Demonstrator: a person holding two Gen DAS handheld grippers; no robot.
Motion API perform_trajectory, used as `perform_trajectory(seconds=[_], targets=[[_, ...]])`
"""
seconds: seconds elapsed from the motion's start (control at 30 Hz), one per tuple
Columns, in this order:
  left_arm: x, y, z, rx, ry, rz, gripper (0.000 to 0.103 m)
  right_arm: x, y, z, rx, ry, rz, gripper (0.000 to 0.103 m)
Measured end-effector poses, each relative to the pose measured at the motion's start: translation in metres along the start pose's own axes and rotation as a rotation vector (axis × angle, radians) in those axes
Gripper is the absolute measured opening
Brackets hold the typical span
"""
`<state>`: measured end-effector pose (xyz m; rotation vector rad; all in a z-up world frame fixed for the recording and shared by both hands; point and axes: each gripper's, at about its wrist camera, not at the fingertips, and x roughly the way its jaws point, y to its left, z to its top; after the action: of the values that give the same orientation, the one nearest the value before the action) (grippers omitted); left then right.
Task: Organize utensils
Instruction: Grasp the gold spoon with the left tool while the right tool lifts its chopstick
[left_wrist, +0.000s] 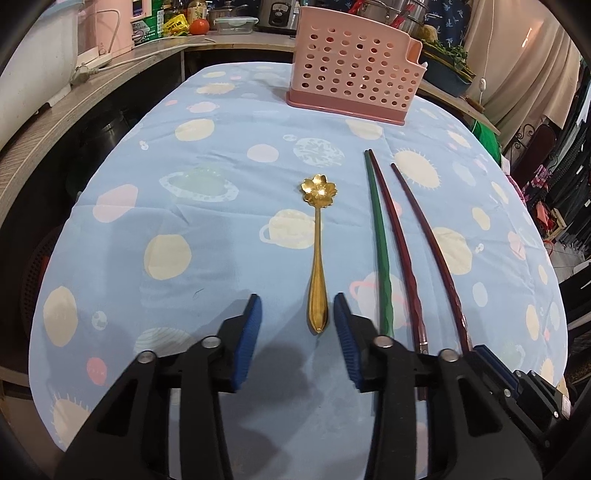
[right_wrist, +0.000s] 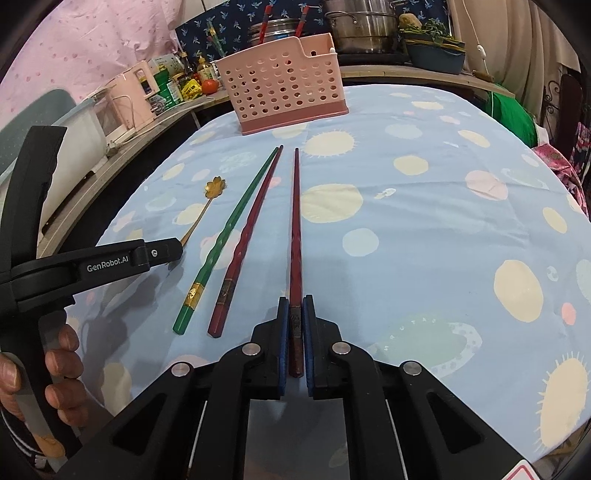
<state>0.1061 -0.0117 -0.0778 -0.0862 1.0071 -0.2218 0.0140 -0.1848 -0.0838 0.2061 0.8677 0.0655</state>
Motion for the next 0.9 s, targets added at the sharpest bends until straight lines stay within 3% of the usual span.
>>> perform_trajectory(seconds=[0.17, 0.43, 0.9], targets=[[0.001, -0.003, -0.001, 0.011, 0.013, -0.025, 0.011, 0.000, -0.001, 0.000, 0.005, 0.001, 0.005, 0.007], [-0.009, -0.005, 0.000, 0.016, 0.002, -0.042, 0.010, -0.003, -0.001, 0.001, 0.014, 0.003, 0.007, 0.007], [-0.059, 0.001, 0.030, -0.006, -0.117, -0.047, 0.010, -0.040, -0.009, 0.029, 0.067, -0.086, 0.040, 0.007]])
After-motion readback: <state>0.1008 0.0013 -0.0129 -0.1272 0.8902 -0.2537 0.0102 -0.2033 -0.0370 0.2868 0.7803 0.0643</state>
